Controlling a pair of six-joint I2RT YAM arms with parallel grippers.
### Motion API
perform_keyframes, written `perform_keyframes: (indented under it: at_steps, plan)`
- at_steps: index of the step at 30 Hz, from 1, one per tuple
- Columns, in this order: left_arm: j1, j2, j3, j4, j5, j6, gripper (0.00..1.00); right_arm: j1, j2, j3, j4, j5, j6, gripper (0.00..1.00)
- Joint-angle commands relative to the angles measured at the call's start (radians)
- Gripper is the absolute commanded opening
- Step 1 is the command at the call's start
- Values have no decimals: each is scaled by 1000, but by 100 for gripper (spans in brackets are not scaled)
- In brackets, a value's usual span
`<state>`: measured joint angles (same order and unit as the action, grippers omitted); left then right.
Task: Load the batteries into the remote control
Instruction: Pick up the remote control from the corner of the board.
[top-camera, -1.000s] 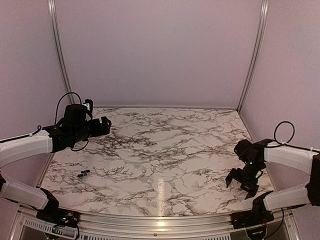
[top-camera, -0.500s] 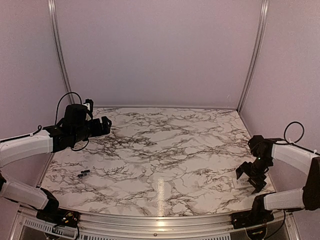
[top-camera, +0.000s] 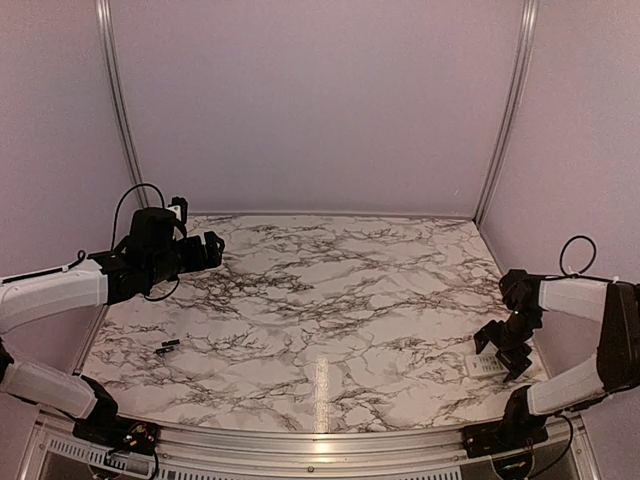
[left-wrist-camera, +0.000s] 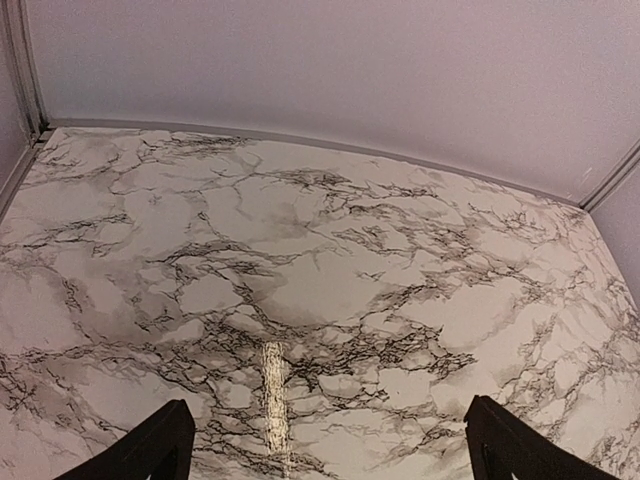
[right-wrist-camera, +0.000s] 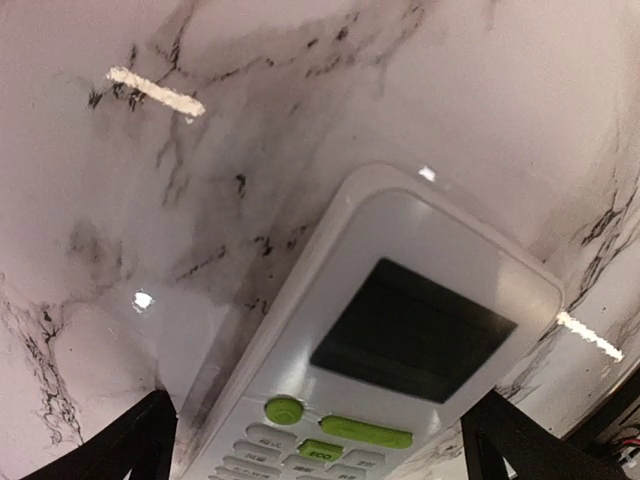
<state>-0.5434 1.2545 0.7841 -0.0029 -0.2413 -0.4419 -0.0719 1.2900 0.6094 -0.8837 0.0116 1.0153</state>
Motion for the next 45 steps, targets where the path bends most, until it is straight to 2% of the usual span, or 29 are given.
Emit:
perform_keyframes:
  at_steps: [1, 6, 10, 13, 18, 21, 32, 37, 45]
  plan:
    - [-6, 11, -10, 21, -13, 3, 99, -11, 25, 19, 45, 17, -13, 94]
    - [-5, 21, -6, 22, -16, -2, 99, -11, 21, 20, 74, 0, -29, 79]
    - [-6, 29, -6, 32, -15, -5, 99, -10, 35, 16, 122, -100, -50, 67]
    - [-6, 44, 2, 40, -2, -8, 99, 1, 56, 23, 155, -123, -55, 62]
    - [-6, 59, 7, 37, 12, -6, 99, 66, 119, 72, 210, -146, -51, 58]
    - [-6, 56, 4, 35, 12, -5, 99, 152, 185, 125, 239, -136, -54, 55]
    - [-6, 28, -27, 43, 40, -17, 99, 399, 443, 471, 300, -96, -101, 48]
    - [-6, -13, -83, 106, 102, -10, 99, 523, 585, 683, 329, -96, -132, 47]
    - [-8, -96, -175, 221, 250, -28, 99, 634, 630, 846, 467, -75, -142, 47]
